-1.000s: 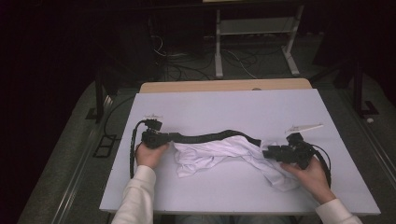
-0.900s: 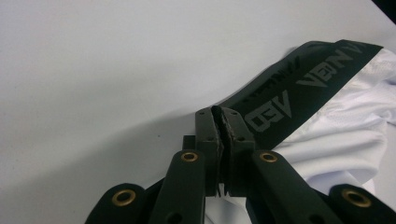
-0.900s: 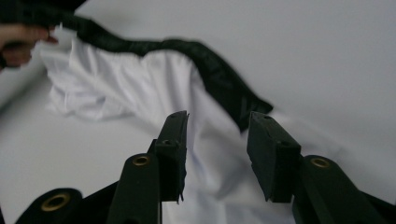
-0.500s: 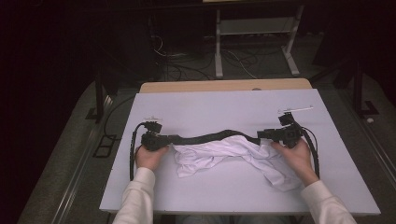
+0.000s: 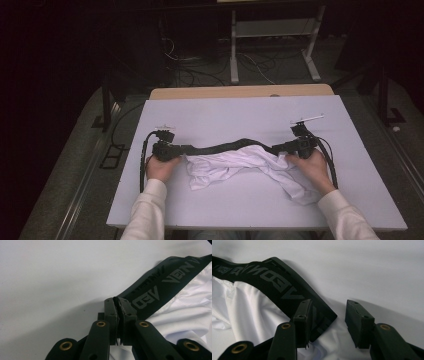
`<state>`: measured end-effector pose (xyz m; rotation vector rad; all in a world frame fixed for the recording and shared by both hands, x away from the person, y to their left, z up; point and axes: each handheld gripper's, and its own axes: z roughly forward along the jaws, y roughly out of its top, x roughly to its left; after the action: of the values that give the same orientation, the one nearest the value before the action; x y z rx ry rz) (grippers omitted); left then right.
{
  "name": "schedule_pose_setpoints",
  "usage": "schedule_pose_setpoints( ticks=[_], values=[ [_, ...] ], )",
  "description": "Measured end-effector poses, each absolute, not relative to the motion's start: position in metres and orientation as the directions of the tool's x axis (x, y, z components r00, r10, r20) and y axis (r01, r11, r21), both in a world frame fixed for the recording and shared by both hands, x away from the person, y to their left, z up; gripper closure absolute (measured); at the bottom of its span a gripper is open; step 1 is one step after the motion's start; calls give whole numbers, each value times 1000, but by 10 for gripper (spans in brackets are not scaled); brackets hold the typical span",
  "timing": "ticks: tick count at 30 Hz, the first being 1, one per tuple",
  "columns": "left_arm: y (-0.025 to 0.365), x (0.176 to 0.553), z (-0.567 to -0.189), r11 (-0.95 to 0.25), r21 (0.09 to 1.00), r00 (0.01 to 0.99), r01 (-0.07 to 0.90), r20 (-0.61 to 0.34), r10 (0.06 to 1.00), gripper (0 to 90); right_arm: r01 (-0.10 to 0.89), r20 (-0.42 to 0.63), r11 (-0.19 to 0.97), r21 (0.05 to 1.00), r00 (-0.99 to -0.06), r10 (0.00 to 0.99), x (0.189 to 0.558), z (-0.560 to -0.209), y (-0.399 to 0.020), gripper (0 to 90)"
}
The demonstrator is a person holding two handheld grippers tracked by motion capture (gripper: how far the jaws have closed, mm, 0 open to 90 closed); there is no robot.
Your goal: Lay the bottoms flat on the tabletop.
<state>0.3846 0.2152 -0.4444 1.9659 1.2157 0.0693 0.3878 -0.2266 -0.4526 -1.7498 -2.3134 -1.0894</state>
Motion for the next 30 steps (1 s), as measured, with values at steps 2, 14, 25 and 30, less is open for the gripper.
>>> schedule_pose_setpoints(
  ticks=[2, 14, 25, 30],
  values=[
    [214, 385, -445, -217, 652, 537, 726, -341, 772, 851, 859, 435, 112, 500, -361, 825, 388, -453, -227, 583],
    [214, 385, -445, -220, 652, 538, 725, -338, 772, 851, 844, 457, 141, 517, -412, 788, 392, -455, -224, 857],
    [212, 386, -438, -223, 672, 552, 706, -324, 768, 851, 813, 419, 156, 561, -441, 793, 394, -443, -227, 870],
    [211, 387, -430, -227, 690, 566, 687, -312, 763, 851, 794, 387, 158, 587, -446, 807, 398, -434, -234, 873]
  ],
)
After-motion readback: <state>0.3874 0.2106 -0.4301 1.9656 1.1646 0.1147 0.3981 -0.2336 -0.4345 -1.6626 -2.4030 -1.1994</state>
